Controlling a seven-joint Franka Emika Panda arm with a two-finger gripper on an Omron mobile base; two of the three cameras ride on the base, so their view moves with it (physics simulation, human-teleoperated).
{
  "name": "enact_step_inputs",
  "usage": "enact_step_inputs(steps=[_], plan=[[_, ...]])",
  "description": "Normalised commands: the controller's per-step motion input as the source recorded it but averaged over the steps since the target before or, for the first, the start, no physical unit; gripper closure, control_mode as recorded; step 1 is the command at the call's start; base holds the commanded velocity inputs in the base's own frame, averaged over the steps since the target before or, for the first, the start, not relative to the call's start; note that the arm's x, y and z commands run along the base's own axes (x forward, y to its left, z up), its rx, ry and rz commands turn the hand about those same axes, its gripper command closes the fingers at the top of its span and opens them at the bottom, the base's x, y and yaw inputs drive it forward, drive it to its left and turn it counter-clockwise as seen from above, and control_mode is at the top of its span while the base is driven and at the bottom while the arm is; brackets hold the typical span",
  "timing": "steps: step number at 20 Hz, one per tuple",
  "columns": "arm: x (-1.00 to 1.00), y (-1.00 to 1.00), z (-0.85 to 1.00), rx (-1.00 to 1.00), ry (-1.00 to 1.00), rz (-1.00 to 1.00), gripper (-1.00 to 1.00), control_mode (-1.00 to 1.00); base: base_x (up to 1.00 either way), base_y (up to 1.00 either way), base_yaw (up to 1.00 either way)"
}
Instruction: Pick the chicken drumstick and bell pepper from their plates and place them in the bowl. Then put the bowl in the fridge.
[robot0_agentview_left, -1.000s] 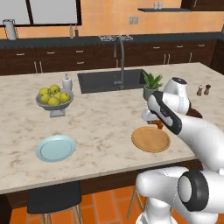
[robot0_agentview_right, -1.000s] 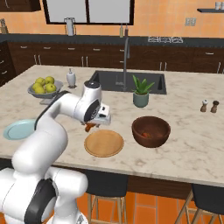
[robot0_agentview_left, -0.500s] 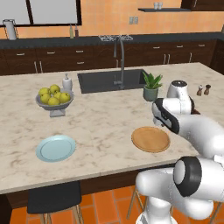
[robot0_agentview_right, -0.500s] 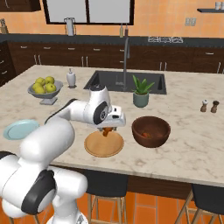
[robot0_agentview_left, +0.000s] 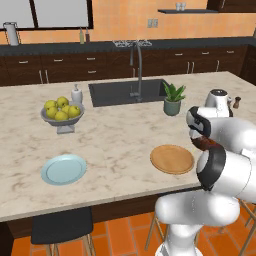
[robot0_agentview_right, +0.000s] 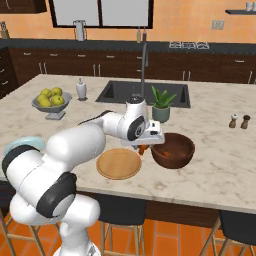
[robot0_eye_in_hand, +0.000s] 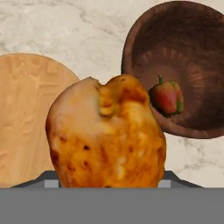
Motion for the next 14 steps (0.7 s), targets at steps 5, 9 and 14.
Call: enact_step_inputs(steps=[5, 9, 14], plan=[[0.49, -0.44, 0.0, 0.01, 0.03, 0.0, 1.0, -1.0, 0.0, 0.0, 0.0], [0.4, -0.47, -0.08, 0.03, 0.0, 0.0, 1.0, -1.0, 0.0, 0.0, 0.0], [0.46, -0.5, -0.21, 0.05, 0.01, 0.0, 1.0, -1.0, 0.0, 0.0, 0.0]])
